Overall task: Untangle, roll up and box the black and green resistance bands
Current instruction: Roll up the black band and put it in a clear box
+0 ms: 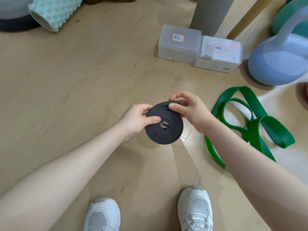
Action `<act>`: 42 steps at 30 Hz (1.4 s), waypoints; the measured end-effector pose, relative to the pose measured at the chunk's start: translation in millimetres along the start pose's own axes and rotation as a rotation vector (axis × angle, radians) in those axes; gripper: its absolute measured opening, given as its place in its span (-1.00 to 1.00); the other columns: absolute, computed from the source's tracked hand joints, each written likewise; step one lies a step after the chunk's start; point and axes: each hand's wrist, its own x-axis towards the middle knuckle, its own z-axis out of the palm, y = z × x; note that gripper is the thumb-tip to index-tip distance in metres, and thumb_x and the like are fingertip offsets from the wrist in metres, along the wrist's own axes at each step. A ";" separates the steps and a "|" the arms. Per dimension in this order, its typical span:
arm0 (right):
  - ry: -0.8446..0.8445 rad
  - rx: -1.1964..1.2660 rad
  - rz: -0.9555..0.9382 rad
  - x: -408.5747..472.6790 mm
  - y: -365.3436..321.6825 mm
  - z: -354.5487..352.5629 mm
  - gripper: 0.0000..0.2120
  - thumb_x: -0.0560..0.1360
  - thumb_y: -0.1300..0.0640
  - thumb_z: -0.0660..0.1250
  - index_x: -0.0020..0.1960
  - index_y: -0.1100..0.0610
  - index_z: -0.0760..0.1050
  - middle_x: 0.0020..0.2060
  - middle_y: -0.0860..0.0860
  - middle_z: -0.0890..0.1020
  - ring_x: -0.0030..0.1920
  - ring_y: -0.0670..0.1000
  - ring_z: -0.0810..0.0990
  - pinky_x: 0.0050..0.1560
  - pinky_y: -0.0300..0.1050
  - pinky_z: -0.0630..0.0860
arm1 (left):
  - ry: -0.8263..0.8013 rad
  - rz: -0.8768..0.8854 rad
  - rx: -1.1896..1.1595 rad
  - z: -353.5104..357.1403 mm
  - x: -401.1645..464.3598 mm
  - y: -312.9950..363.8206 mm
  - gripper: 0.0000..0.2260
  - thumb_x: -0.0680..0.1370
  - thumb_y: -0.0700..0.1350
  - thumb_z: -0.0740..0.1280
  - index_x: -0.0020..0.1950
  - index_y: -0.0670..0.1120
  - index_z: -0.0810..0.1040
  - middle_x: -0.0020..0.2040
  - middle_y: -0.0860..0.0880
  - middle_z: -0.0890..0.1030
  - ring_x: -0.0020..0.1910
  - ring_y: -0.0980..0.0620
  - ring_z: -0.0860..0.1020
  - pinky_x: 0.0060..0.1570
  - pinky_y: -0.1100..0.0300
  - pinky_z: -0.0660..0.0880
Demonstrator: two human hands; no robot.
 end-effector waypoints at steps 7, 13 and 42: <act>0.040 0.054 -0.065 4.6 -4.1 -24.5 -0.78 0.52 0.22 0.30 0.14 0.03 0.53 -0.03 0.00 0.62 -0.07 -0.16 0.59 0.03 -0.24 0.54 | 0.107 -0.025 -0.150 19.0 9.0 22.4 -0.85 0.51 -0.26 0.33 -0.03 -0.02 0.52 -0.11 0.02 0.62 -0.19 0.11 0.59 -0.21 0.24 0.55; -0.055 -0.032 -0.098 6.6 -11.3 -31.0 -0.63 0.47 0.28 0.35 0.22 -0.01 0.45 0.02 0.03 0.60 0.02 0.02 0.59 0.09 -0.11 0.56 | 0.174 -0.050 -0.118 21.8 8.4 38.9 -0.85 0.51 -0.24 0.34 0.03 -0.06 0.49 -0.04 -0.02 0.62 -0.15 0.08 0.59 -0.24 0.25 0.50; 0.122 -0.098 -0.008 163.1 -53.6 -57.2 -0.52 0.48 0.24 0.33 0.36 0.00 0.35 0.07 0.00 0.58 0.10 0.00 0.56 0.16 -0.11 0.49 | -0.259 0.131 0.329 -48.7 202.0 131.4 -0.67 0.45 -0.37 0.37 -0.01 0.05 0.46 -0.12 0.04 0.61 -0.29 0.23 0.58 -0.22 0.32 0.52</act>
